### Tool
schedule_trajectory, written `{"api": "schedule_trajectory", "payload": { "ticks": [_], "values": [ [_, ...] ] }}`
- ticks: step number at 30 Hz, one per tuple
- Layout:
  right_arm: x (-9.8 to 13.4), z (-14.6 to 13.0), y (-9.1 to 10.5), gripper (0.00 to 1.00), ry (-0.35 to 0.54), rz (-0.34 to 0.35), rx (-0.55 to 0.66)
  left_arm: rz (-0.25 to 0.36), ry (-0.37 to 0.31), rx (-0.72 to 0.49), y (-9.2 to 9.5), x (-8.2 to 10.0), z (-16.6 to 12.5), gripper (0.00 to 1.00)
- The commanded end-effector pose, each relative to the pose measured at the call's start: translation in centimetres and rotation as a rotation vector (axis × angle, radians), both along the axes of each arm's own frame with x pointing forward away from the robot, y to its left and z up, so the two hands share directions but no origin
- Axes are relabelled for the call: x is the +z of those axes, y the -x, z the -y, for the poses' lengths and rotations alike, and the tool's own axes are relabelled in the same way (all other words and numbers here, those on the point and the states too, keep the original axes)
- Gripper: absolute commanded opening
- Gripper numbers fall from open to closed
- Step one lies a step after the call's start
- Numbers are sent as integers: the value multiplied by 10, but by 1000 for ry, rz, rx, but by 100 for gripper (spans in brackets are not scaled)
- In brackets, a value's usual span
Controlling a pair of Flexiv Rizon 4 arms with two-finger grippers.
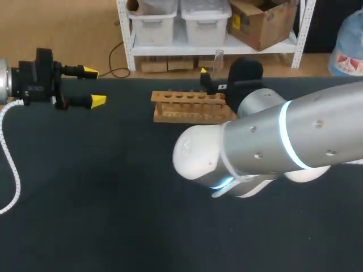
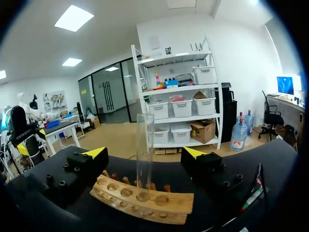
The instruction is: Grasp the test tube, adjust it, and insert it.
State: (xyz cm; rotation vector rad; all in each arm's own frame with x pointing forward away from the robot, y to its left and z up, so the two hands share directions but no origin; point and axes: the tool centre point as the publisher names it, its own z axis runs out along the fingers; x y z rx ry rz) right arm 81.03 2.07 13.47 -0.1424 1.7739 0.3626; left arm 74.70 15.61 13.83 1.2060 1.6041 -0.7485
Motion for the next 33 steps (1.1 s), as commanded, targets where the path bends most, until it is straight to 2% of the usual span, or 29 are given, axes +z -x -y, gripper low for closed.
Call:
{"api": "schedule_trajectory", "payload": {
  "ticks": [1, 8, 11, 12, 13, 17, 21, 25, 33],
  "values": [
    [18, 25, 28, 100, -1, -87, 139, 7, 4, 2, 1, -1, -1, 100],
    [29, 52, 41, 100, -53, -169, 215, 7, 4, 2, 1, -1, -1, 100],
    [33, 60, 45, 100, -91, -200, 300, 7, 4, 2, 1, -1, -1, 100],
    [34, 62, 46, 100, -115, -222, 364, 7, 4, 2, 1, -1, -1, 100],
    [35, 63, 47, 100, -107, -222, 363, 7, 4, 2, 1, -1, -1, 100],
    [36, 66, 52, 100, -144, -262, 481, 7, 4, 2, 1, -1, -1, 100],
    [36, 66, 56, 100, -144, -270, 504, 7, 4, 2, 1, -1, -1, 100],
    [36, 64, 60, 100, -182, -297, 516, 7, 4, 2, 1, -1, -1, 100],
    [36, 64, 60, 100, -182, -297, 516, 7, 4, 2, 1, -1, -1, 100]
  ]
}}
